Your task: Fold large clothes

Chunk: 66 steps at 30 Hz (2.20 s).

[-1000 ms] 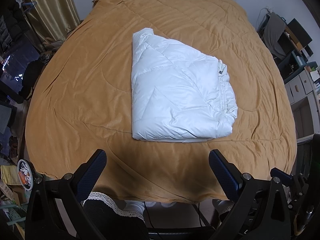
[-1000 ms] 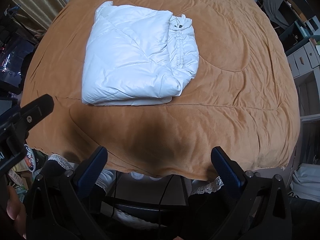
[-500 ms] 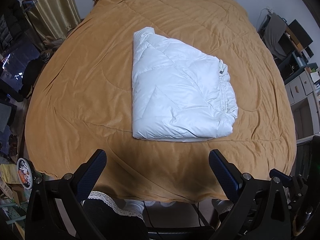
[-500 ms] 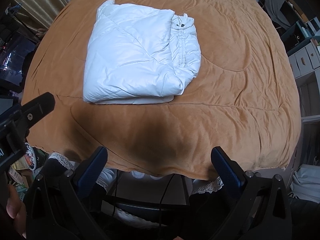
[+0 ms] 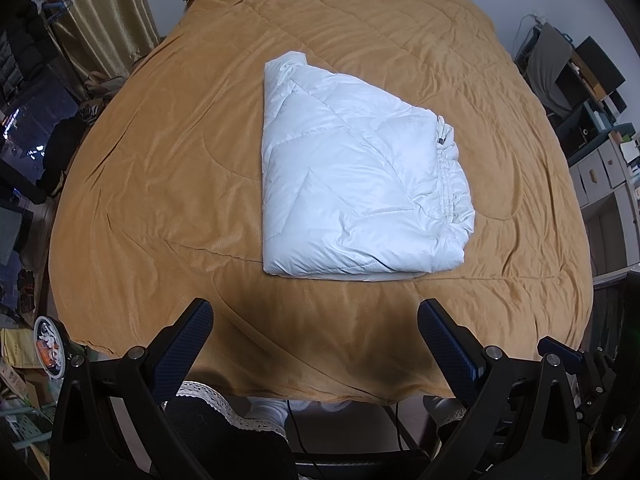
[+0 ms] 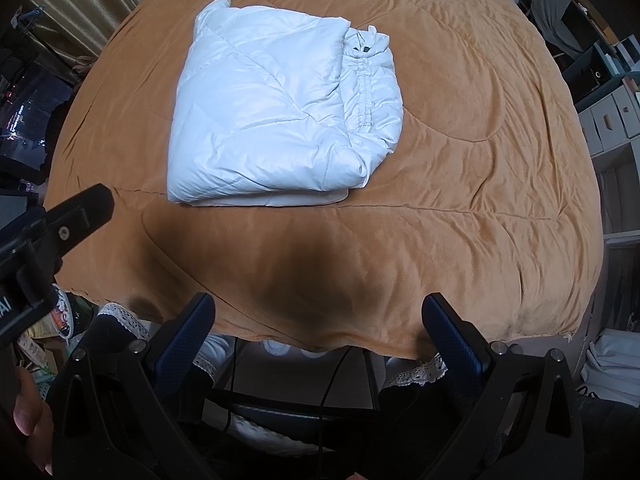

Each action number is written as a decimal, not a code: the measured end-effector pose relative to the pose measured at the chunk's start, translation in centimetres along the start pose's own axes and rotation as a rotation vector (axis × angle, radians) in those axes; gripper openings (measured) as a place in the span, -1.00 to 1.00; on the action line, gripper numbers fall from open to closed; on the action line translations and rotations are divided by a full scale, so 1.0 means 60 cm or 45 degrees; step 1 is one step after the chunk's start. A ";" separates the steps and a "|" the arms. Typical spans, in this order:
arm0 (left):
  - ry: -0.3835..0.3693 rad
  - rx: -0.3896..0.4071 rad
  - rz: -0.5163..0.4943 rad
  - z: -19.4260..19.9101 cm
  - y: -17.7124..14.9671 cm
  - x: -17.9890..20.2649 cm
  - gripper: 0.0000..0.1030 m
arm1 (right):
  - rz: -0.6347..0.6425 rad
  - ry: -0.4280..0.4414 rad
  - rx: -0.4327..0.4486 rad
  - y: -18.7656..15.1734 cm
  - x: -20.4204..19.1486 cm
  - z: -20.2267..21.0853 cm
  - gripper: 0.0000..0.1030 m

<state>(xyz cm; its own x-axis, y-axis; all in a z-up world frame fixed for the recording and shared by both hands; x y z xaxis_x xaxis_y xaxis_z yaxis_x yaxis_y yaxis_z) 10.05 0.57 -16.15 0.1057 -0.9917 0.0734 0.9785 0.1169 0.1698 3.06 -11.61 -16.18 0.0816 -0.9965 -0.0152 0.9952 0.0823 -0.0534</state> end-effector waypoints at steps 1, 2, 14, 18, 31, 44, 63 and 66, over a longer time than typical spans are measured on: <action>0.001 0.000 0.000 0.000 0.000 0.000 0.99 | 0.004 0.001 -0.003 0.000 0.001 -0.001 1.00; 0.000 -0.001 -0.001 0.000 0.000 0.000 0.99 | 0.006 0.002 -0.006 0.000 0.000 -0.001 1.00; 0.000 -0.005 -0.002 -0.002 -0.004 0.003 0.99 | 0.012 0.004 -0.013 0.001 -0.003 -0.003 1.00; 0.000 -0.005 -0.002 -0.002 -0.004 0.003 0.98 | 0.015 0.007 -0.016 -0.001 -0.005 -0.004 1.00; -0.002 -0.010 -0.004 -0.005 -0.010 0.005 0.99 | 0.015 0.001 -0.017 -0.002 -0.006 -0.005 1.00; -0.002 -0.012 -0.008 -0.005 -0.006 0.004 0.99 | 0.019 -0.007 -0.014 -0.003 -0.005 -0.005 1.00; -0.005 -0.019 -0.005 -0.007 -0.008 0.005 0.99 | 0.026 -0.005 -0.021 -0.008 -0.006 -0.009 1.00; -0.004 -0.020 -0.006 -0.008 -0.008 0.005 0.99 | 0.028 -0.006 -0.021 -0.008 -0.006 -0.009 1.00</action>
<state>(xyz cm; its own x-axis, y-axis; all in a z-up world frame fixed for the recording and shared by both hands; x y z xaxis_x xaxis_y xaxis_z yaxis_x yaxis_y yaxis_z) 9.68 0.21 -16.65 0.1007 -0.9920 0.0759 0.9817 0.1115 0.1546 2.55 -11.30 -16.71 0.1034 -0.9946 -0.0119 0.9921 0.1040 -0.0696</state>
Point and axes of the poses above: each gripper's, at about its wrist camera, not at the fingertips, and z roughly against the way its jaws point, x to its right, y to its top, the point moved 10 cm from there along -z, roughly the way its jaws point, and after that the axes turned 9 degrees about -x, right-handed, at the moved point
